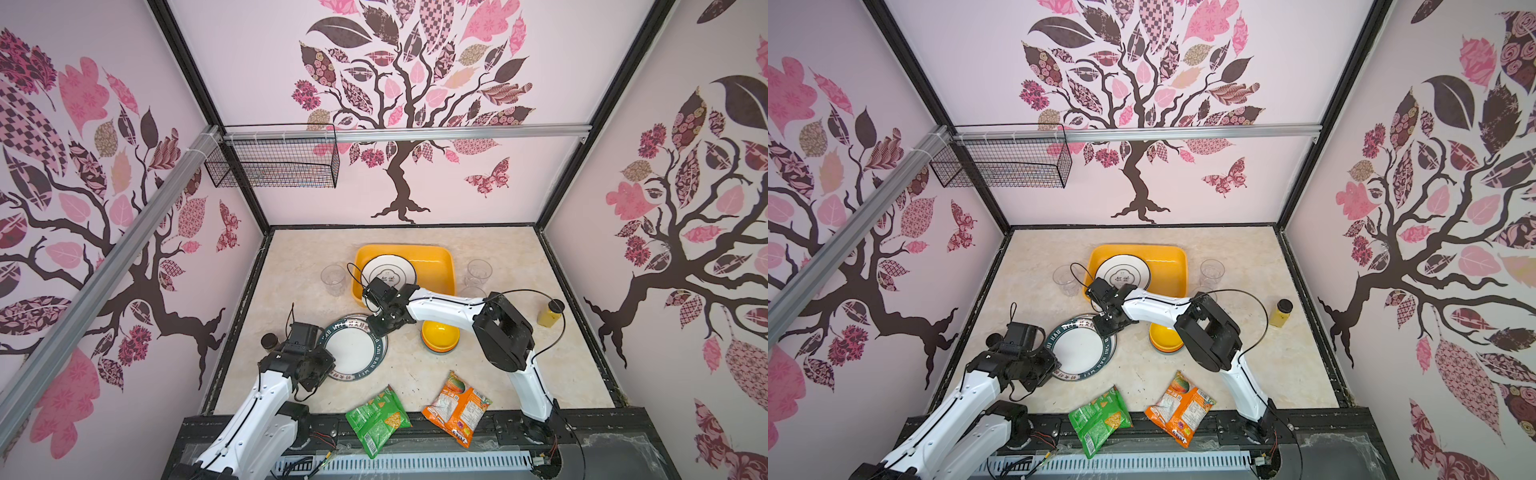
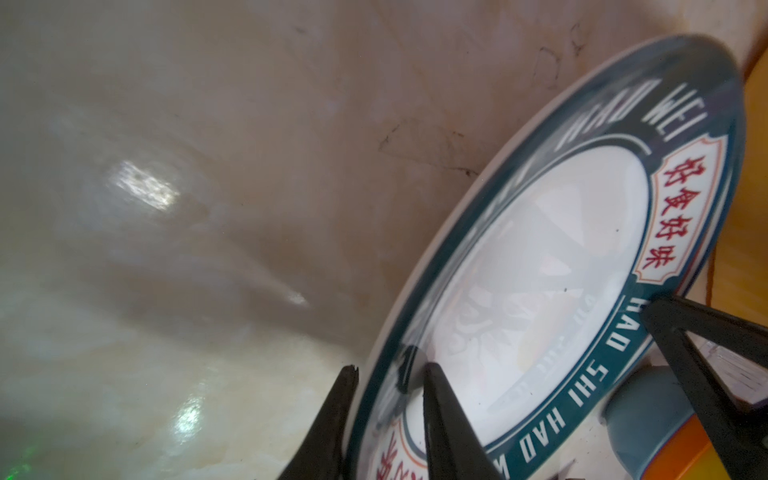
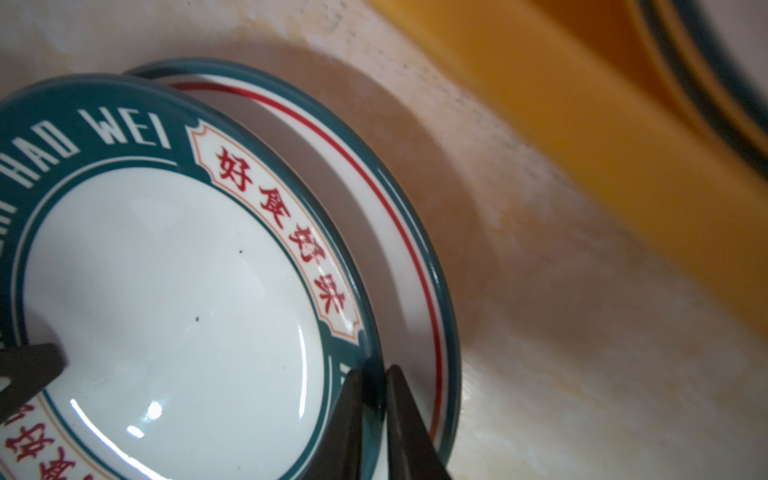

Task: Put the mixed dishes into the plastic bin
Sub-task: 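Pinch the green plate rim with right gripper while left gripper grips it, then lift the top green plate upright off the stack with the right gripper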

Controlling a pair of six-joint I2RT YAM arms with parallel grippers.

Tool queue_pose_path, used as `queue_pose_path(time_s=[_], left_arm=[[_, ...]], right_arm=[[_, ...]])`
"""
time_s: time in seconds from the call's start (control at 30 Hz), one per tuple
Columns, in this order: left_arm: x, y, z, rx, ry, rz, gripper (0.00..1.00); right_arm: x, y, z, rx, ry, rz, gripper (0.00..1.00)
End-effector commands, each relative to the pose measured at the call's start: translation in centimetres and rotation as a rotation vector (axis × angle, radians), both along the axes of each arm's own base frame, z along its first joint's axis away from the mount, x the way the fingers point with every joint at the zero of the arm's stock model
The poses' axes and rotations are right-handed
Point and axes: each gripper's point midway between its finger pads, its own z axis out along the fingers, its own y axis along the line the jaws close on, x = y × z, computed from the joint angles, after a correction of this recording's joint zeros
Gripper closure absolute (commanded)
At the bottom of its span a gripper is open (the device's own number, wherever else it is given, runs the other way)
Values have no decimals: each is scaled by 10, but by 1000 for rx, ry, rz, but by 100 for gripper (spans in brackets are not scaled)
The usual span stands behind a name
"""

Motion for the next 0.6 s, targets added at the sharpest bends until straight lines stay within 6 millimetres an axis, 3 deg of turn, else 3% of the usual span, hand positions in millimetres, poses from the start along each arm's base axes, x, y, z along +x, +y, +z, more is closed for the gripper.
queue_pose_path(time_s=[0.0, 0.33, 0.57], left_arm=[[2, -1, 4, -9, -18, 2, 75], [1, 1, 15, -11, -43, 15, 89], [2, 3, 22, -4, -70, 27, 100]], right_arm=[[-14, 5, -19, -17, 63, 47, 85], [-15, 4, -19, -15, 66, 44, 85], [-12, 4, -5, 4, 34, 32, 80]])
